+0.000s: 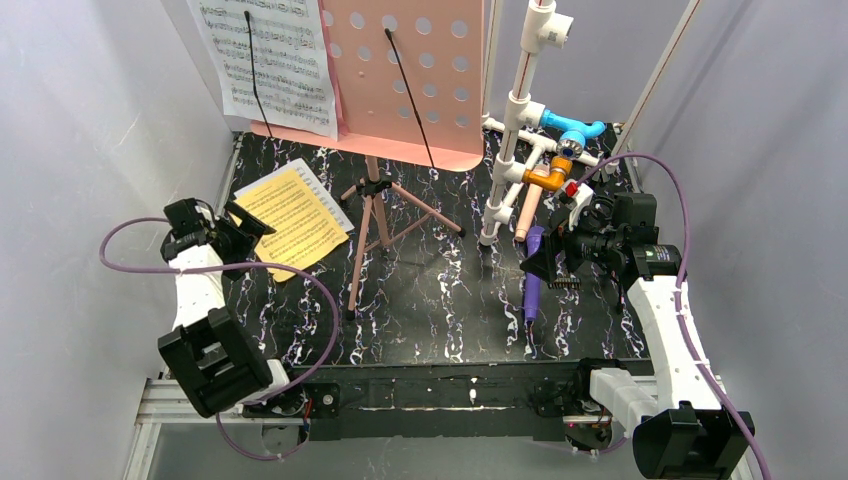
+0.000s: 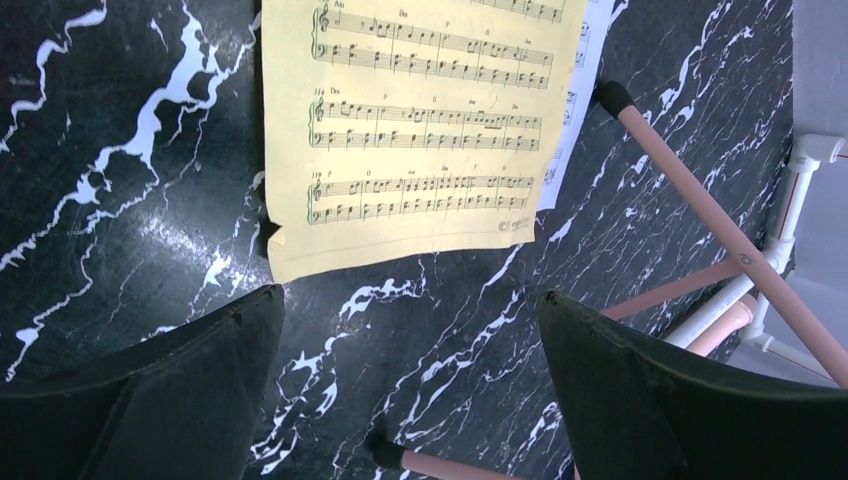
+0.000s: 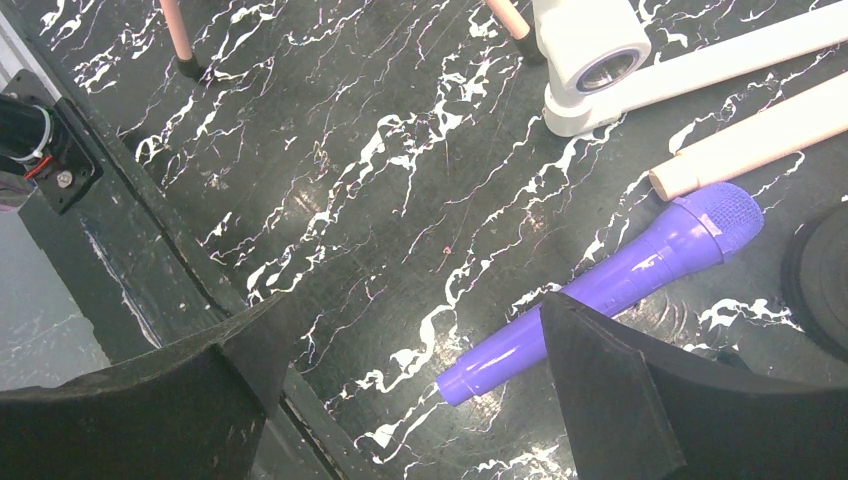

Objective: Pack up the instrument practice props
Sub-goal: Pick up the sheet music from the music stand.

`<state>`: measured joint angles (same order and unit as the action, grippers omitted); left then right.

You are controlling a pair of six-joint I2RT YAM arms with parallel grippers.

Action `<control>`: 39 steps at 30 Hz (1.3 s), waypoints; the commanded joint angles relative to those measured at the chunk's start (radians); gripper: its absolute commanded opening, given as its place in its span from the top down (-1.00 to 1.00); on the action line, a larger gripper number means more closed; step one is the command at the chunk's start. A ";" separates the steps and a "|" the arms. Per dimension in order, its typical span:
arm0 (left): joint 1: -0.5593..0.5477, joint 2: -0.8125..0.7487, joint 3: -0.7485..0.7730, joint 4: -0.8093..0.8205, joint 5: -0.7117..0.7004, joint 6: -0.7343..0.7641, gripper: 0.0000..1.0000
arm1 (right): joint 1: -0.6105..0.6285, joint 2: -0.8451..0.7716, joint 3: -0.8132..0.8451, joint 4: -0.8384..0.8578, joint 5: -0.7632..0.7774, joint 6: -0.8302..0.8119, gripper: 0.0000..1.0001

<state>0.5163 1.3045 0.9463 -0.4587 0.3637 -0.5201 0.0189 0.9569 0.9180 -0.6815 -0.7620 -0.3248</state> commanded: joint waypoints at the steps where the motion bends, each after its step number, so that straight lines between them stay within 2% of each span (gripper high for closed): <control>1: 0.007 -0.063 -0.022 -0.040 0.022 -0.036 -0.96 | -0.007 -0.013 0.005 0.003 -0.011 -0.014 -1.00; 5: 0.003 -0.108 -0.042 -0.062 0.006 -0.071 -0.96 | -0.007 -0.011 0.007 0.003 -0.009 -0.014 -1.00; 8: -0.023 -0.139 -0.026 -0.132 -0.104 -0.098 -0.96 | -0.007 -0.009 0.008 0.002 -0.009 -0.014 -1.00; 15: -0.159 -0.177 0.075 -0.328 -0.408 -0.102 -0.96 | -0.007 -0.006 0.008 0.002 -0.006 -0.014 -1.00; 22: -0.212 -0.271 0.090 -0.412 -0.471 -0.140 -0.96 | -0.007 -0.002 0.015 -0.006 -0.006 -0.014 -1.00; 26: -0.253 -0.326 0.102 -0.448 -0.450 -0.129 -0.96 | -0.007 0.001 0.017 -0.006 -0.006 -0.014 -1.00; 30: -0.271 -0.382 0.113 -0.477 -0.369 -0.114 -0.96 | -0.007 0.005 0.023 -0.012 -0.007 -0.016 -1.00; 39: -0.322 -0.485 0.096 -0.484 -0.023 0.026 -0.96 | -0.005 0.027 0.057 -0.061 0.032 -0.043 -1.00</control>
<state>0.2146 0.8455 1.0294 -0.9154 0.1371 -0.5861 0.0189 0.9718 0.9203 -0.7101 -0.7513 -0.3416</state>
